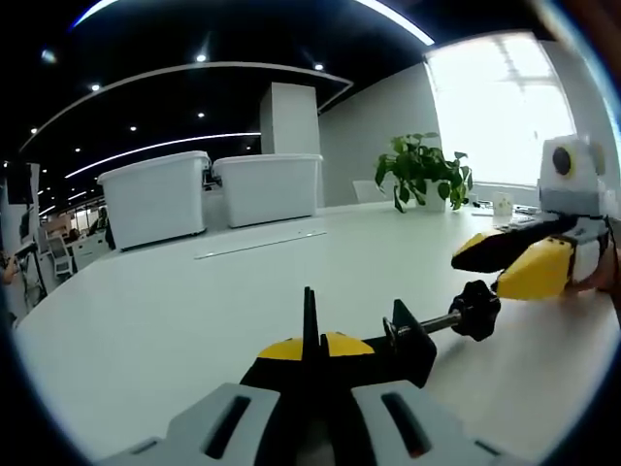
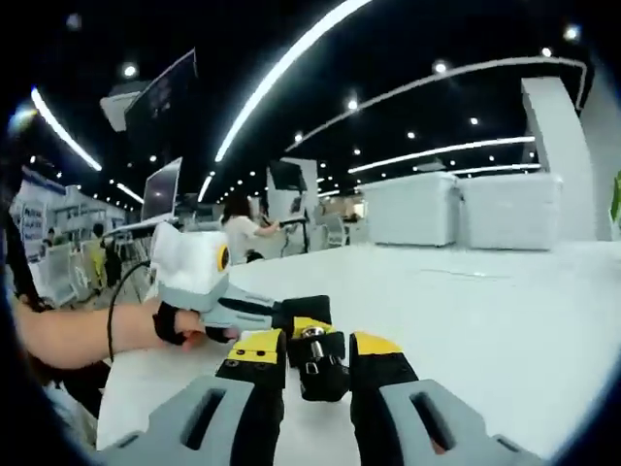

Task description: Clamp the fixed fixture on the desktop, loosen the retaining clip, secure it to the edge of the desk, and tighten the retaining clip.

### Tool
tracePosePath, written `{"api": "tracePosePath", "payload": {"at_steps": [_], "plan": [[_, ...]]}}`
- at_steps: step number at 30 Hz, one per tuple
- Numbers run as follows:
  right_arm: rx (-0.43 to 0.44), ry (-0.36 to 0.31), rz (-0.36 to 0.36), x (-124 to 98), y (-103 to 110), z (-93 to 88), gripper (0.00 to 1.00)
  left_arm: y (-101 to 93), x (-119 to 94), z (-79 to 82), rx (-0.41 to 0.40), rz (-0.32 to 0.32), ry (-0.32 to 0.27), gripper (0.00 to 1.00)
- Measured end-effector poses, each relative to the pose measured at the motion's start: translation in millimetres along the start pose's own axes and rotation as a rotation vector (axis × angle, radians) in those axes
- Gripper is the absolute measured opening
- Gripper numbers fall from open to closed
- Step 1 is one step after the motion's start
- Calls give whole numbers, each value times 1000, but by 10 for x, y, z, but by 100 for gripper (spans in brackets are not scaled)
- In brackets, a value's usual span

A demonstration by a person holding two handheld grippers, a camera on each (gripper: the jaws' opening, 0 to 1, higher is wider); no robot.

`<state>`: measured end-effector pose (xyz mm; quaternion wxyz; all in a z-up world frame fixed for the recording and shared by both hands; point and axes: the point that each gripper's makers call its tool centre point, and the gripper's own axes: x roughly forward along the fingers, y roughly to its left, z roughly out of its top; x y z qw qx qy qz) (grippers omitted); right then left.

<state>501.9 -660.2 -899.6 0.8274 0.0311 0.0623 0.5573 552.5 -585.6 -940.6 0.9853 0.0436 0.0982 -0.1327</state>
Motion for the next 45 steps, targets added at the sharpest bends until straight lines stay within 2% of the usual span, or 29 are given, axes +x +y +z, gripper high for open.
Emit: {"api": "tracePosePath", "payload": {"at_steps": [2, 5, 7, 12, 18, 22, 26, 28, 32, 34, 35, 42, 45], "plan": [[20, 8, -10, -6, -35, -28, 25, -4, -4, -1, 1, 0, 0, 5], [97, 55, 17, 5, 22, -148, 25, -6, -7, -2, 0, 0, 0, 5], [73, 54, 11, 14, 16, -148, 23, -1, -2, 0, 1, 0, 0, 5], [87, 54, -1, 27, 3, -162, 22, 3, 2, 2, -2, 0, 0, 5], [57, 52, -4, 39, 17, -155, 21, 7, 3, 4, -2, 1, 0, 5], [-105, 38, 2, 44, 78, -115, 19, 2, 1, 3, -1, 1, -1, 5], [-191, 40, -2, 51, 116, -115, 18, 1, 1, 2, -2, 2, -1, 5], [-279, 41, -8, 56, 129, -108, 18, -4, -5, -1, -2, 2, -1, 5], [-520, 40, -21, 72, 203, -115, 18, -2, -4, -1, -2, 3, -1, 5], [-587, 40, -29, 85, 221, -123, 18, 10, -1, 0, -3, 6, 0, 5], [-615, 42, -31, 95, 220, -126, 18, 15, -1, 1, -3, 8, 0, 5], [-649, 44, -33, 108, 203, -125, 18, 15, -5, -1, -3, 10, 0, 5], [-725, 48, -38, 112, 209, -134, 18, 9, -12, -3, -3, 10, 0, 5]]}}
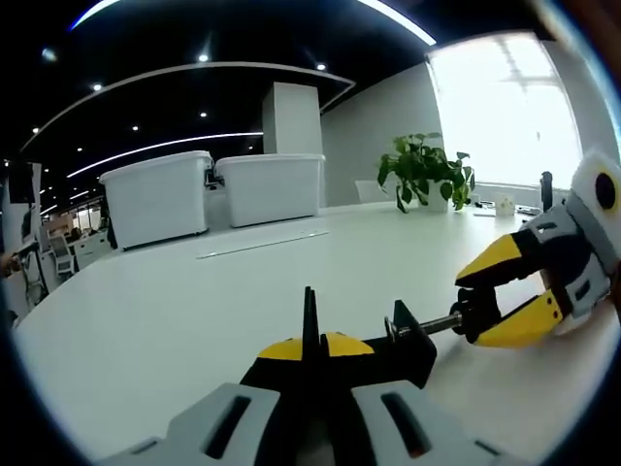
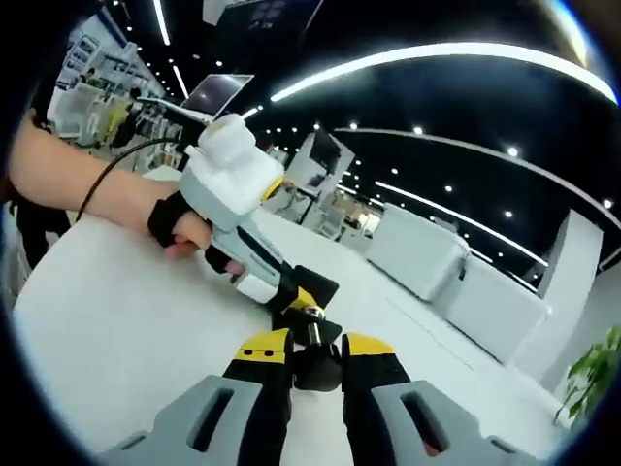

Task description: Clamp the fixed fixture on the desktop, loosen the retaining clip, secure it to the edge of the desk, and tighten the retaining clip.

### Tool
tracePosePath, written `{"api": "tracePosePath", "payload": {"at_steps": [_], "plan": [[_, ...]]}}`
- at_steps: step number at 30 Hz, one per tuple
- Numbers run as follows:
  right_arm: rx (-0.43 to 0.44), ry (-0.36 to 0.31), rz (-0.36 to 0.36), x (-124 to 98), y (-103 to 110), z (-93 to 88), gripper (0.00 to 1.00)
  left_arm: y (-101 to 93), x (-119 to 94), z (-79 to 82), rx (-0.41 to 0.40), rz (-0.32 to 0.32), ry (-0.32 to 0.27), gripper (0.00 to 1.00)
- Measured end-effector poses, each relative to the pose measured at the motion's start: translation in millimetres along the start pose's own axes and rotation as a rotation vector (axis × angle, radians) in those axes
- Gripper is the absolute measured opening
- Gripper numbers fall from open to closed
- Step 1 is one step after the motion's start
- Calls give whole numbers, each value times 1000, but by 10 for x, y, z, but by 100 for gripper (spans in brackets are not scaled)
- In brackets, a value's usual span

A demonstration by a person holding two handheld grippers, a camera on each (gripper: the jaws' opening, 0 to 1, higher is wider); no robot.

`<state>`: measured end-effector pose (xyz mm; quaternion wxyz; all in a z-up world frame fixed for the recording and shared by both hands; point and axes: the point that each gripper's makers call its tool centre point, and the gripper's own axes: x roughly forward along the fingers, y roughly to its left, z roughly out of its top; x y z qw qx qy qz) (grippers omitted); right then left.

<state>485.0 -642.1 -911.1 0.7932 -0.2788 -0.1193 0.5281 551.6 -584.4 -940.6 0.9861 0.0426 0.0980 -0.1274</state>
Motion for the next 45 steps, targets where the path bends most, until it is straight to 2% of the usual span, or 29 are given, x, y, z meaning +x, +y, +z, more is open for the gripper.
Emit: {"api": "tracePosePath", "payload": {"at_steps": [8, 20, 23, 26, 28, 31, 33, 34, 37, 38, 40, 43, 45], "plan": [[-196, 25, -18, 13, 32, -35, 19, 0, -2, -3, 0, 1, 0, 5], [-295, 35, -33, 21, 34, -50, 19, 9, 12, 0, -1, 2, 2, 5], [-285, 36, -34, 18, 22, -46, 20, 9, 12, 0, -1, 2, 2, 5], [-128, 22, -19, 5, 13, -22, 23, 3, 16, 3, 0, -3, 1, 5], [45, -13, -14, -15, -36, 42, 29, -2, 16, 3, 1, -6, 0, 5], [284, -53, -25, -54, -185, 84, 30, -2, 15, 3, 2, -6, 0, 5], [485, -71, -33, -87, -305, 54, 29, -3, 14, 3, 2, -6, 0, 5], [616, -70, -28, -104, -356, 6, 28, -4, 13, 3, 2, -7, 0, 5], [826, -43, -18, -132, -403, -127, 21, -5, 13, 3, 3, -7, 0, 5], [875, -37, -19, -136, -413, -161, 21, -4, 14, 3, 2, -7, 0, 5], [913, -23, -10, -139, -397, -202, 21, 0, 17, 5, 3, -7, 0, 5], [913, 9, 8, -127, -298, -235, 21, 4, 23, 7, 3, -7, 0, 5], [899, 7, 6, -138, -294, -217, 21, 2, 22, 6, 3, -7, 0, 5]]}}
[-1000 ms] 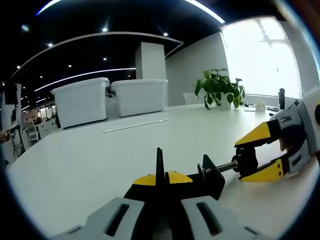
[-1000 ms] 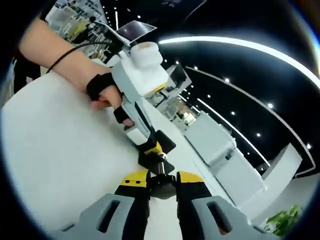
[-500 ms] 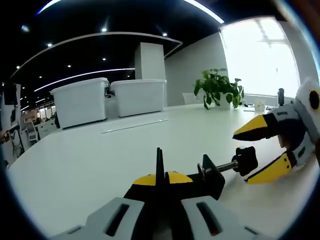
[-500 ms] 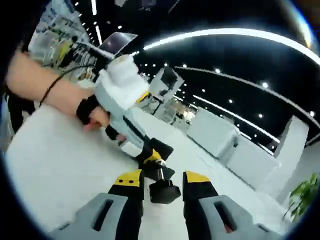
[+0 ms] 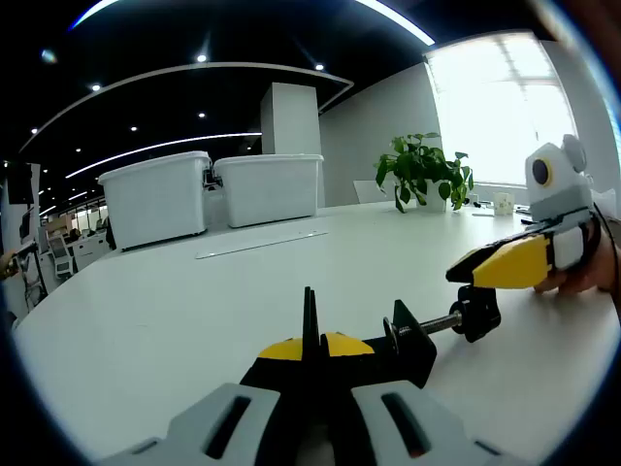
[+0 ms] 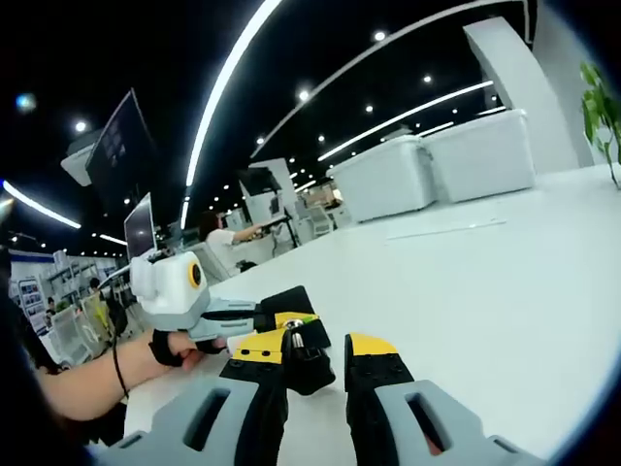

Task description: Clamp the fixed fixture on the desktop, loosen the retaining clip, secure it to the edge of the desk, and tighten the retaining clip.

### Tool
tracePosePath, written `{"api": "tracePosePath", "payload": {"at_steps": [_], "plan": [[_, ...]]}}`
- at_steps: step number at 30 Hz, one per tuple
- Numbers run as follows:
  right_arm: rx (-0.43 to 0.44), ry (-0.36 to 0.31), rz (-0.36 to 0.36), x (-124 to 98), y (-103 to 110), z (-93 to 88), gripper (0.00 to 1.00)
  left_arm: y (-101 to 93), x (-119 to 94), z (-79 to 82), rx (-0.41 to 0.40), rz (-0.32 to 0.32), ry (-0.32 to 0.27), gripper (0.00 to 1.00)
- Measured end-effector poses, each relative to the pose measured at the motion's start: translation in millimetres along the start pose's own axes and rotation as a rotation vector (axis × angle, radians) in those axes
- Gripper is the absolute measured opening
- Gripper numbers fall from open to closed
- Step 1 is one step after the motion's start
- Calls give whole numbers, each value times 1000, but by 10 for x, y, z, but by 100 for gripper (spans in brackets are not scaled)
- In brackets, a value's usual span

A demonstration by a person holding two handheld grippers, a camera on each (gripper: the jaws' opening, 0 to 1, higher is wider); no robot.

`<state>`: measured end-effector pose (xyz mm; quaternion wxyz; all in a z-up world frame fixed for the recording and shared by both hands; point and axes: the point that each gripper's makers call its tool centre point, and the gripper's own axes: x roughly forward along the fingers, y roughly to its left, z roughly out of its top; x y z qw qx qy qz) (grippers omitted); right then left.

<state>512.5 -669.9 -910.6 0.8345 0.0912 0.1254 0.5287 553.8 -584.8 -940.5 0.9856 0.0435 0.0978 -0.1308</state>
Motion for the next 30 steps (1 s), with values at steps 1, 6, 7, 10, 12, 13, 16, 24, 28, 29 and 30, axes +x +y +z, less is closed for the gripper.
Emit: {"api": "tracePosePath", "payload": {"at_steps": [1, 6, 7, 10, 12, 13, 16, 24, 28, 29, 30], "plan": [[-1, 1, 0, 6, 2, -5, 21, -2, -1, -1, 0, 0, 0, 5], [-7, 13, 27, 25, 77, -43, 19, -9, -5, -3, 1, 0, 0, 5], [-25, 23, 32, 30, 104, -65, 19, -10, -4, -3, 1, 0, 0, 5], [-110, 46, 23, 57, 130, -138, 20, -8, -2, -2, 1, 0, 0, 5], [-107, 46, 24, 56, 127, -136, 20, -10, -5, -3, 2, 0, 0, 5], [-98, 45, 26, 59, 122, -134, 20, -11, -6, -4, 1, 0, 0, 5], [-102, 42, 31, 59, 128, -135, 20, 0, 4, 1, 1, 0, 0, 5], [-319, 30, 10, 68, 177, -105, 19, -5, -3, 0, 0, 2, 0, 5], [-353, 22, 10, 80, 180, -106, 19, 7, -1, 1, 0, 7, 0, 5], [-349, 22, 11, 81, 178, -106, 19, 8, 1, 1, -1, 7, 1, 5], [-350, 22, 12, 84, 176, -106, 19, 9, 2, 1, -1, 7, 1, 5]]}}
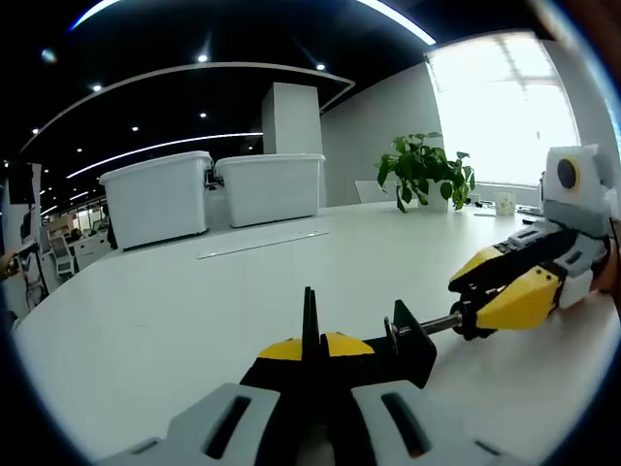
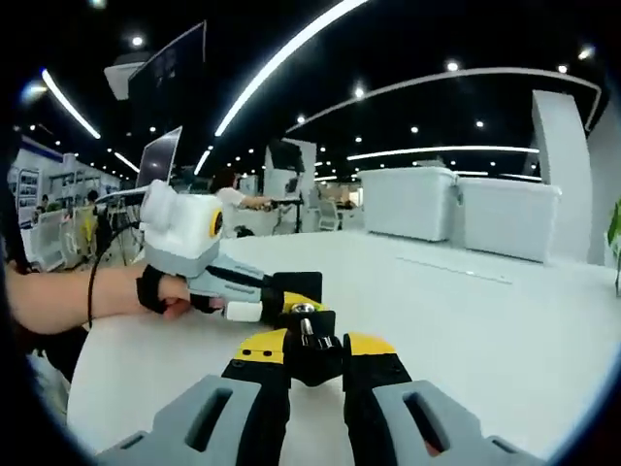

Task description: Clamp the fixed fixture on the desktop, loosen the retaining clip, secure it to the edge of the desk, and tighten the retaining clip.

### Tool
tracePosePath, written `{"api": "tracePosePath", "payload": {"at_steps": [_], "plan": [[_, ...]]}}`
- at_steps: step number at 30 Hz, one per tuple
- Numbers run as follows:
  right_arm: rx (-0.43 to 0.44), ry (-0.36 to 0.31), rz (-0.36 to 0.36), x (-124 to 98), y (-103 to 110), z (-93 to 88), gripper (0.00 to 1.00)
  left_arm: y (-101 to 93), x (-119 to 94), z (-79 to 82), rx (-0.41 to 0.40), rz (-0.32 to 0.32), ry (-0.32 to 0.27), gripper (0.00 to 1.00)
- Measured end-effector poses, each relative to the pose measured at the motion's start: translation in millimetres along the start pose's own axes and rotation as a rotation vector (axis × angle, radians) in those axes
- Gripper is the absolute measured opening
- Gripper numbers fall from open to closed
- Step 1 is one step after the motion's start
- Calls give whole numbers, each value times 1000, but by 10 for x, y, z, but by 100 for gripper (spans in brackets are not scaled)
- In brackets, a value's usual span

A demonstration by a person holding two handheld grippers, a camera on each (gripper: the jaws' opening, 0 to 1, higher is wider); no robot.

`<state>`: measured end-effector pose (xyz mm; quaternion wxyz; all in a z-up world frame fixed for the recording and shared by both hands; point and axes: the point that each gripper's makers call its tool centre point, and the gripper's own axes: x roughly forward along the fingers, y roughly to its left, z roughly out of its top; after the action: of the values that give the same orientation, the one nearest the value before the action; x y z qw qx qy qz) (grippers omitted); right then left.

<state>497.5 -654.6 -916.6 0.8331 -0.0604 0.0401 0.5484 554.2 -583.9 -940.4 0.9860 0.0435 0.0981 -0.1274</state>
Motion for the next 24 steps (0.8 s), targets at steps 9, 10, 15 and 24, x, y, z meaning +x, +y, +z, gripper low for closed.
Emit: {"api": "tracePosePath", "payload": {"at_steps": [9, 10, 15, 24], "plan": [[-211, -1, -27, 27, 34, 23, 19, 14, 8, -1, -3, 4, 1, 5], [-213, -1, -27, 25, 26, 26, 19, 13, 6, -2, -3, 4, 1, 5], [-242, -1, -30, 29, 26, 27, 19, 13, 5, -3, -3, 4, 1, 5], [-367, -5, -42, 33, 41, 36, 19, 7, -7, -7, -4, 6, 1, 5]]}}
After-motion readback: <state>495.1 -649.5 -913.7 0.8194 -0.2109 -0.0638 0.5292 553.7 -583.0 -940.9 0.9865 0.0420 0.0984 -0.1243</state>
